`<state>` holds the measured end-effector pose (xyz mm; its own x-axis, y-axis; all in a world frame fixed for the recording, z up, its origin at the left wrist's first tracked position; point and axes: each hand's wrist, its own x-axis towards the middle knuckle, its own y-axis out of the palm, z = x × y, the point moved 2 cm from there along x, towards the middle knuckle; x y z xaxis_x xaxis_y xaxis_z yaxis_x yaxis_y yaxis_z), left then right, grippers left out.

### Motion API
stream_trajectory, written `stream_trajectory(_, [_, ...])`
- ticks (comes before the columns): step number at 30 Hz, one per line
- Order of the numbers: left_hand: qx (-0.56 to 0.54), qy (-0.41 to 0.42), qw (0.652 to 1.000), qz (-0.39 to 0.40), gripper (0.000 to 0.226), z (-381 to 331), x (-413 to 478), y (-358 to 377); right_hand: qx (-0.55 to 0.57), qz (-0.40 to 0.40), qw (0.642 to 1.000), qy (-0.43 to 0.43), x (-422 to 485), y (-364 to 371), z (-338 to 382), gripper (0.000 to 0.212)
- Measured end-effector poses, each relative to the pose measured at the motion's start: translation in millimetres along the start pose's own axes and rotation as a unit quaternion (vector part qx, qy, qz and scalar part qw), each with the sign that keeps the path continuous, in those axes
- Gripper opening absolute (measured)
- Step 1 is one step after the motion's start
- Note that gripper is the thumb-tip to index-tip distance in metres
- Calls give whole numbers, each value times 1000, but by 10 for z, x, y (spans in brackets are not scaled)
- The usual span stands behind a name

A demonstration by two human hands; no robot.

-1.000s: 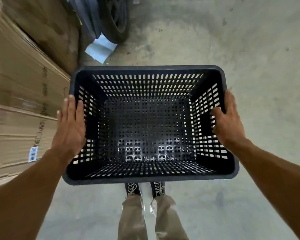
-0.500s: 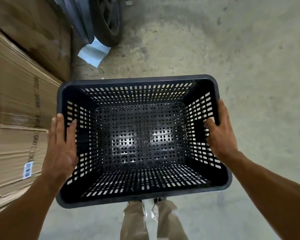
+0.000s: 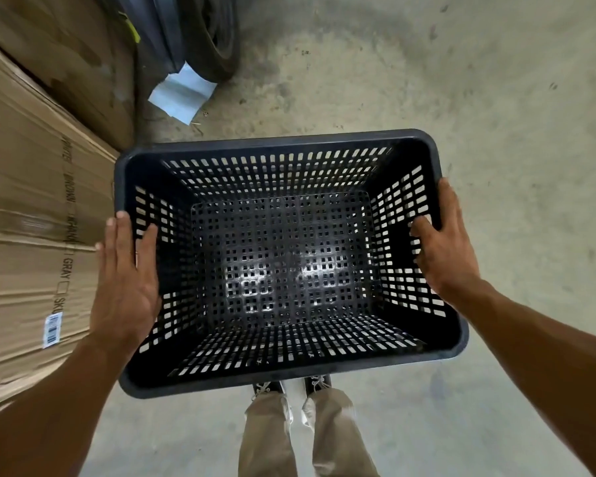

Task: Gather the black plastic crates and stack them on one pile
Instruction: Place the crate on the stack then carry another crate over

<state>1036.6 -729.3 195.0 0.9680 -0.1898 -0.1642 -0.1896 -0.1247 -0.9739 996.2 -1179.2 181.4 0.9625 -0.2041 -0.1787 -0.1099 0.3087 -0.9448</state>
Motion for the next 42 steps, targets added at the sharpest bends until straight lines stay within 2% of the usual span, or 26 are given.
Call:
stream_trajectory(3, [19,8,1000,4,91,-17,-25,31,-54,43,998,5,-5,-32,40,38])
stream_trajectory(7, [31,1,1000,6,89,-24,1,46,-52,31,998,13,3,-29,39,48])
stream_trajectory(10, [34,1,999,14,89,-56,6,63,-104,29,994,9,2,-50,45,41])
stream_trajectory(16, [-10,-17,998,55,103,-114,12,4,-185,56,981,8,34,-45,24,63])
stream_trajectory(20, [-30,-32,997,68,110,-134,1,-15,-174,73,982,11,44,-65,3,64])
stream_trajectory(24, [-51,-9,996,70,119,-218,-11,-11,-161,78,984,18,60,-86,-112,60])
stream_trajectory(30, [-54,2,998,43,99,-121,18,27,-116,55,992,18,1,-96,-42,55])
stream_trajectory(36, [-38,2,998,48,102,21,9,-42,-88,68,994,6,-55,-57,168,39])
stream_trajectory(42, [-36,-9,999,39,95,98,0,2,-61,74,995,5,-53,-52,205,37])
